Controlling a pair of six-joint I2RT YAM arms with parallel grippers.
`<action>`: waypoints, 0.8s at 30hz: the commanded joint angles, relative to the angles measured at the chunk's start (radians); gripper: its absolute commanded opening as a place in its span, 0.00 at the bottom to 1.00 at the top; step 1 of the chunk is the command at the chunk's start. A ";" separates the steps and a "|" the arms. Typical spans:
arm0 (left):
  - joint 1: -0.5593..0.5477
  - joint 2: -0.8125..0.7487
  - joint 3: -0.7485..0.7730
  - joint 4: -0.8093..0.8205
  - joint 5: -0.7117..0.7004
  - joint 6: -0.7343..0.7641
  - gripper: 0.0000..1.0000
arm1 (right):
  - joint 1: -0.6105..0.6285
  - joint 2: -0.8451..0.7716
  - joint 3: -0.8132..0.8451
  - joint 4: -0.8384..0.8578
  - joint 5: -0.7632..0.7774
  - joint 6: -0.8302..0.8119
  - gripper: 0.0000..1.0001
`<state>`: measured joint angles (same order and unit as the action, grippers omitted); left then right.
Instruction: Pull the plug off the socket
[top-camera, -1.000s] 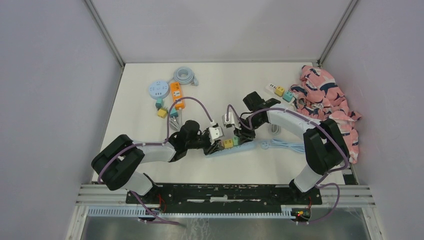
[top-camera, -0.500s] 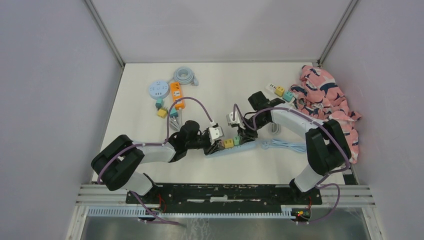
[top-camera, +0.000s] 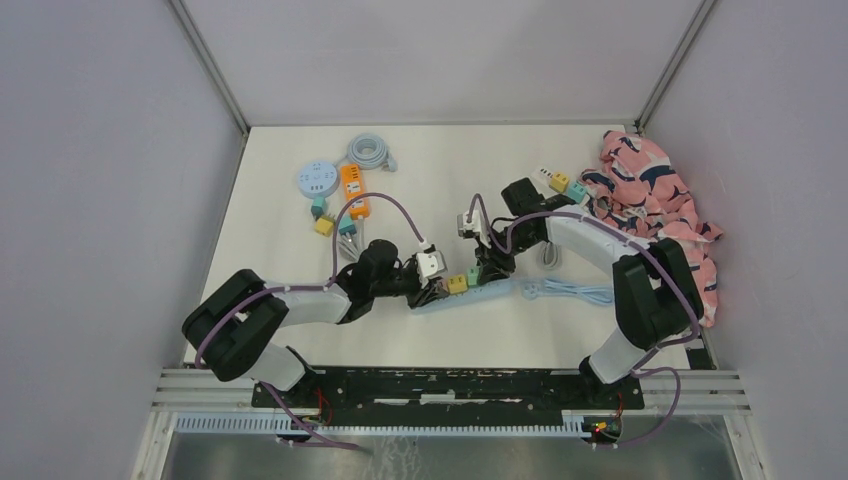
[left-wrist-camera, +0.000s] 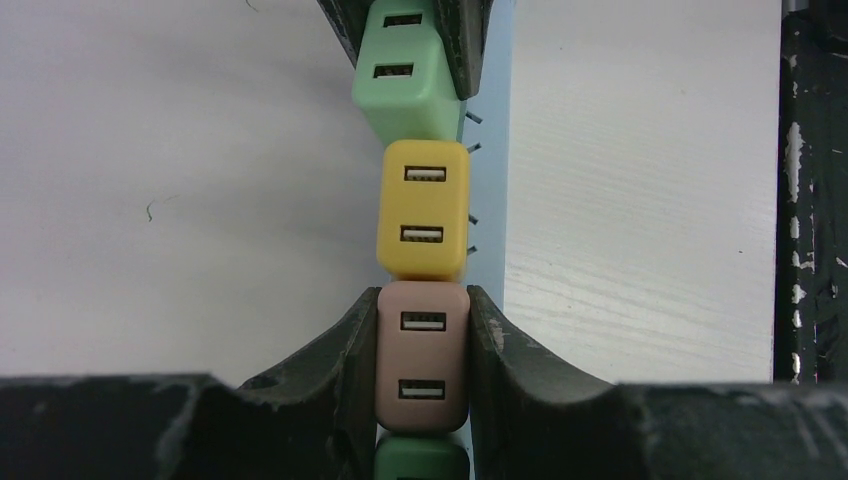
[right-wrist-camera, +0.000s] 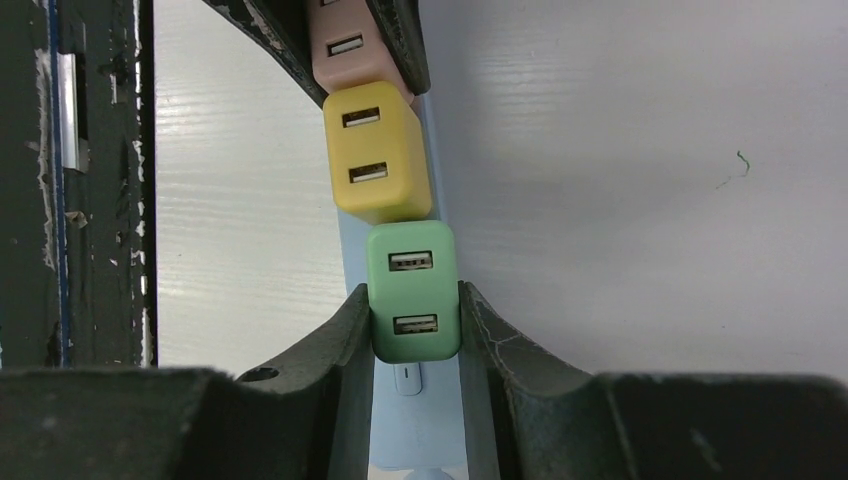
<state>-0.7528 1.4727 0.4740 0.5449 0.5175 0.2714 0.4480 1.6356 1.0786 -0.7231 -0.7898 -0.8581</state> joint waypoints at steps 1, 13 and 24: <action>0.003 0.013 0.006 -0.022 -0.037 -0.003 0.03 | -0.056 -0.032 0.060 -0.048 -0.115 -0.044 0.00; 0.001 0.031 0.034 -0.044 -0.025 -0.003 0.03 | 0.073 -0.083 0.006 0.066 -0.068 0.000 0.00; 0.002 -0.005 0.024 -0.031 -0.083 -0.053 0.35 | -0.048 -0.099 0.067 -0.017 -0.141 0.046 0.00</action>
<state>-0.7547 1.4841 0.4862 0.5182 0.4919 0.2665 0.4477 1.5635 1.0901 -0.7418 -0.8211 -0.8406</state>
